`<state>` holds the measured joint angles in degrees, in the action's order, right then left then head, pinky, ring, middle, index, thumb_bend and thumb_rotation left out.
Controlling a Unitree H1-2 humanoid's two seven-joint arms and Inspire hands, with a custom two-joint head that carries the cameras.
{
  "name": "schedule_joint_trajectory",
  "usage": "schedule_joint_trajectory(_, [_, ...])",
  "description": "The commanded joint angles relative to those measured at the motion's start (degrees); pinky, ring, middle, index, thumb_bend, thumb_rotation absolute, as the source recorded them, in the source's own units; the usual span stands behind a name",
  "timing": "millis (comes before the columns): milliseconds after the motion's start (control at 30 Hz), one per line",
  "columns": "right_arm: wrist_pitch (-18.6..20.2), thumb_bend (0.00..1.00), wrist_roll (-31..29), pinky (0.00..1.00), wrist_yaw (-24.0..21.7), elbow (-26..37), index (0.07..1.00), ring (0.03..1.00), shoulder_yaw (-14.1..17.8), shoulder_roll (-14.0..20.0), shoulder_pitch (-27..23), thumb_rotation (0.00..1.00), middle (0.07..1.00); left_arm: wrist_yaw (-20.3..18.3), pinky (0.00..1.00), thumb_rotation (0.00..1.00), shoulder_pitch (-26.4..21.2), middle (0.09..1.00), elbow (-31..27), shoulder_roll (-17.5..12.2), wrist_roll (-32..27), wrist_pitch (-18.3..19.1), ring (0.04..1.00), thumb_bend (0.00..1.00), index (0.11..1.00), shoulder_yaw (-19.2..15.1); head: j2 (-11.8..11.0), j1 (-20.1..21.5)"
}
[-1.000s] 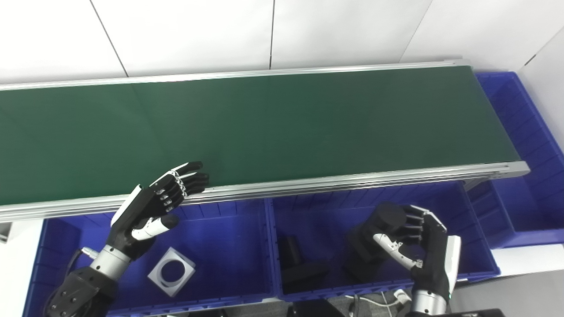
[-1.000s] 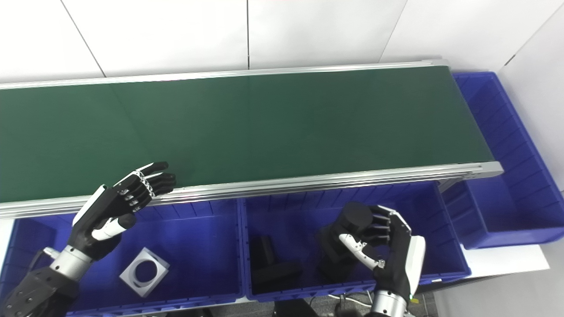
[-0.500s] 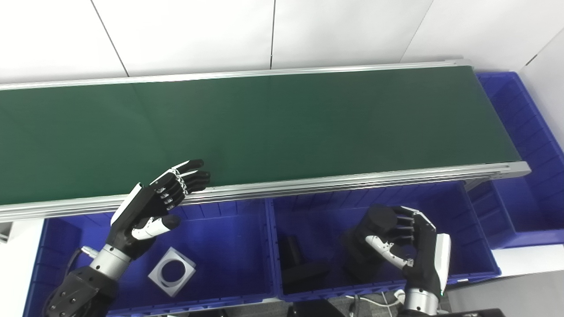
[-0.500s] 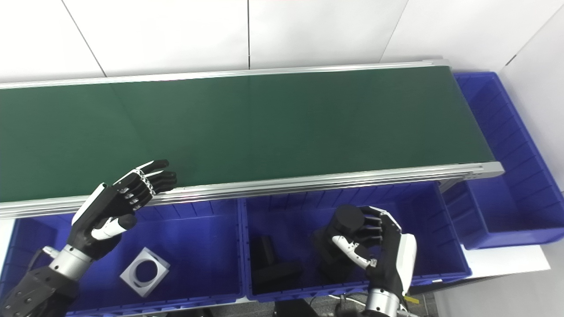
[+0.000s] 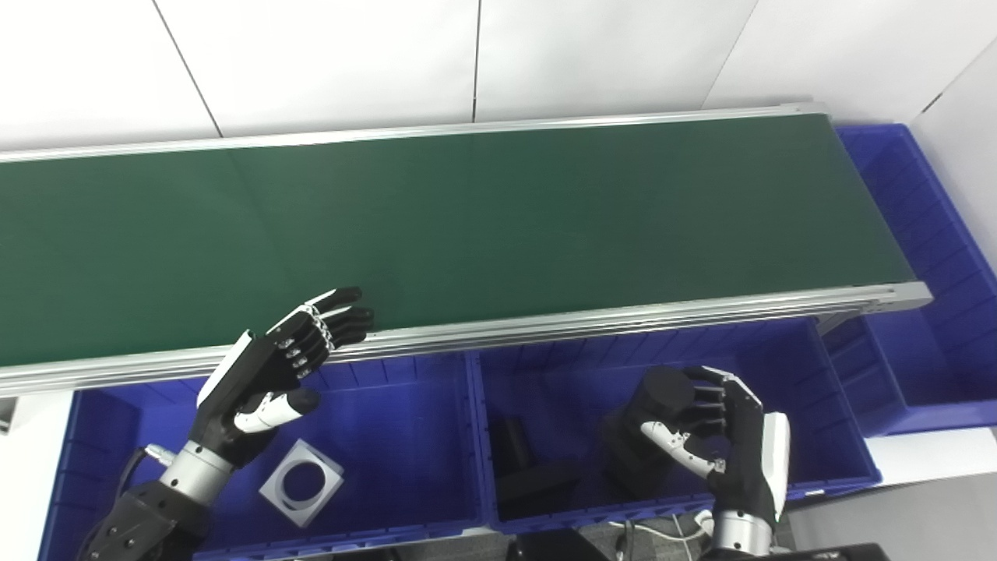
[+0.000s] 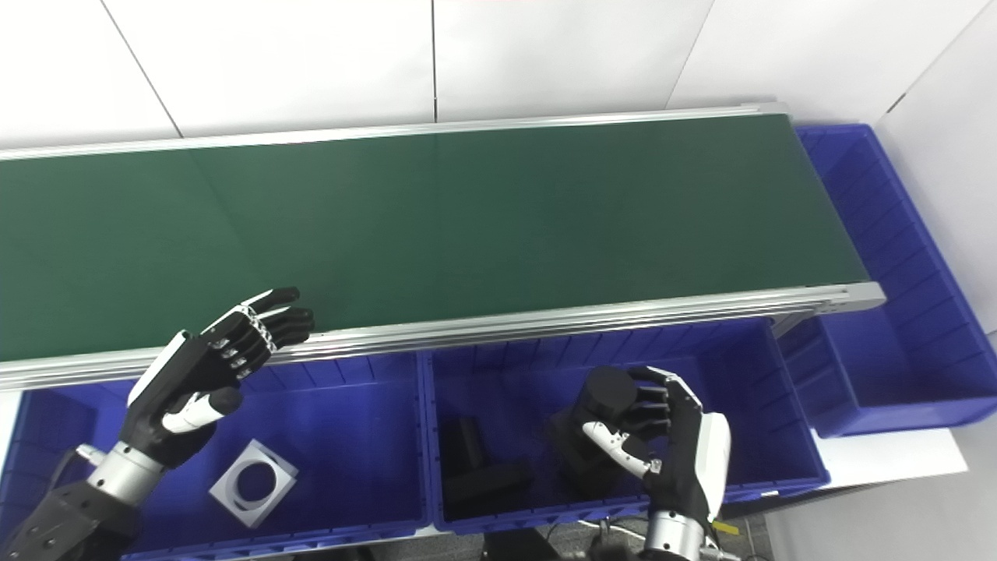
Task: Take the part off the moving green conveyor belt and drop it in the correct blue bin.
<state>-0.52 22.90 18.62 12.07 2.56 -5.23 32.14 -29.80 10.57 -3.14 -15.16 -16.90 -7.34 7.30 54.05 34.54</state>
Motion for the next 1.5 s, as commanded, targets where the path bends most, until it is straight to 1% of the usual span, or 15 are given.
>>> schedule_joint_trajectory(0, [-0.1, 0.68, -1.2, 0.66, -2.4, 2.8, 0.829, 0.747, -0.5, 1.3, 1.0, 0.16, 0.798, 0.2, 0.84, 0.56, -0.4, 0.805, -1.7, 0.2, -0.2, -0.6, 0.823, 0.96, 0.855, 0.0, -0.1, -0.1])
schedule_joint_trajectory(33, [0.6, 0.69, -1.3, 0.70, -3.4, 3.3, 0.857, 0.780, -0.7, 1.8, 1.2, 0.23, 0.826, 0.2, 0.84, 0.56, -0.4, 0.806, -1.7, 0.2, -0.1, -0.7, 0.823, 0.96, 0.856, 0.0, -0.1, -0.3])
schedule_joint_trajectory(67, [1.1, 0.71, -1.1, 0.75, -4.0, 3.6, 0.897, 0.822, -0.9, 2.1, 1.3, 0.34, 0.863, 0.2, 0.84, 0.56, -0.4, 0.806, -1.6, 0.2, -0.1, -0.8, 0.825, 0.96, 0.856, 0.0, -0.1, -0.3])
schedule_joint_trajectory(133, [1.3, 0.74, -1.0, 0.80, -4.9, 4.0, 0.929, 0.860, -1.1, 2.5, 1.5, 0.40, 0.897, 0.1, 0.84, 0.56, -0.5, 0.805, -1.3, 0.1, -0.2, -1.0, 0.825, 0.96, 0.855, 0.1, -0.1, -0.3])
schedule_joint_trajectory(400, [0.0, 0.84, -2.2, 0.87, -6.9, 4.4, 0.969, 0.926, -1.6, 3.7, 1.6, 0.43, 0.952, 0.4, 0.83, 0.57, -0.4, 0.810, -2.0, 0.2, 0.2, -0.6, 0.826, 0.96, 0.855, 0.3, -0.2, -0.9])
schedule_joint_trajectory(633, [-1.2, 0.81, -1.2, 0.84, -7.1, 9.9, 0.970, 0.911, -3.0, 3.5, 1.7, 0.40, 0.930, 0.7, 0.84, 0.57, -0.2, 0.805, -2.2, 0.5, 0.6, -0.4, 0.822, 0.96, 0.853, 0.4, -0.6, -2.3])
schedule_joint_trajectory(733, [-1.6, 0.83, -0.9, 0.85, -7.6, 12.5, 0.960, 0.910, -4.0, 3.6, 1.3, 0.47, 0.921, 1.0, 0.84, 0.56, -0.2, 0.803, -2.1, 0.7, 0.8, -0.3, 0.823, 0.97, 0.851, 0.6, -1.0, -4.1])
schedule_joint_trajectory(800, [-0.8, 0.84, -0.8, 0.84, -8.8, 15.3, 0.951, 0.903, -5.4, 3.6, 0.7, 0.49, 0.913, 1.2, 0.84, 0.56, 0.0, 0.802, -2.4, 0.8, 1.1, -0.1, 0.822, 0.98, 0.850, 0.8, -1.3, -5.4])
schedule_joint_trajectory(867, [-0.2, 0.84, -0.7, 0.83, -11.0, 18.2, 0.942, 0.891, -7.6, 4.0, -0.7, 0.47, 0.911, 1.4, 0.84, 0.56, 0.2, 0.802, -2.6, 1.0, 1.4, 0.0, 0.821, 0.99, 0.850, 1.0, -1.8, -6.7])
schedule_joint_trajectory(900, [-0.1, 0.81, -0.5, 0.82, -12.1, 19.3, 0.941, 0.881, -8.6, 4.2, -1.4, 0.44, 0.906, 1.4, 0.84, 0.56, 0.3, 0.802, -2.7, 1.1, 1.6, 0.0, 0.821, 0.99, 0.850, 1.0, -1.8, -6.7])
schedule_joint_trajectory(1000, [0.8, 0.79, 0.0, 0.81, -15.0, 20.7, 0.928, 0.874, -11.5, 4.4, -4.2, 0.43, 0.894, 1.7, 0.84, 0.55, 0.6, 0.805, -2.8, 1.5, 2.2, -0.4, 0.822, 0.97, 0.851, 1.4, -2.9, -10.0])
schedule_joint_trajectory(1033, [1.3, 0.79, 0.2, 0.81, -15.9, 20.9, 0.926, 0.874, -12.4, 4.4, -5.1, 0.43, 0.893, 1.8, 0.84, 0.55, 0.8, 0.806, -2.8, 1.7, 2.3, -0.4, 0.822, 0.97, 0.851, 1.5, -2.9, -10.0])
schedule_joint_trajectory(1067, [1.3, 0.79, -0.2, 0.81, -16.8, 20.5, 0.924, 0.874, -13.4, 4.3, -6.2, 0.43, 0.892, 1.9, 0.84, 0.55, 1.0, 0.806, -2.9, 1.9, 2.6, -0.5, 0.822, 0.97, 0.851, 1.7, -3.5, -11.9])
schedule_joint_trajectory(1200, [1.2, 0.81, -1.8, 0.82, -19.5, 18.9, 0.920, 0.871, -15.8, 4.8, -9.1, 0.44, 0.885, 2.5, 0.83, 0.56, 1.7, 0.811, -3.1, 2.7, 3.7, -1.1, 0.828, 0.97, 0.853, 2.3, -4.3, -15.1])
schedule_joint_trajectory(1467, [1.9, 0.80, -3.9, 0.79, -22.3, 15.3, 0.906, 0.853, -18.4, 4.7, -12.8, 0.47, 0.876, 4.0, 0.84, 0.55, 2.9, 0.830, -3.2, 4.3, 5.9, -2.5, 0.845, 0.96, 0.858, 3.6, -5.8, -21.6])
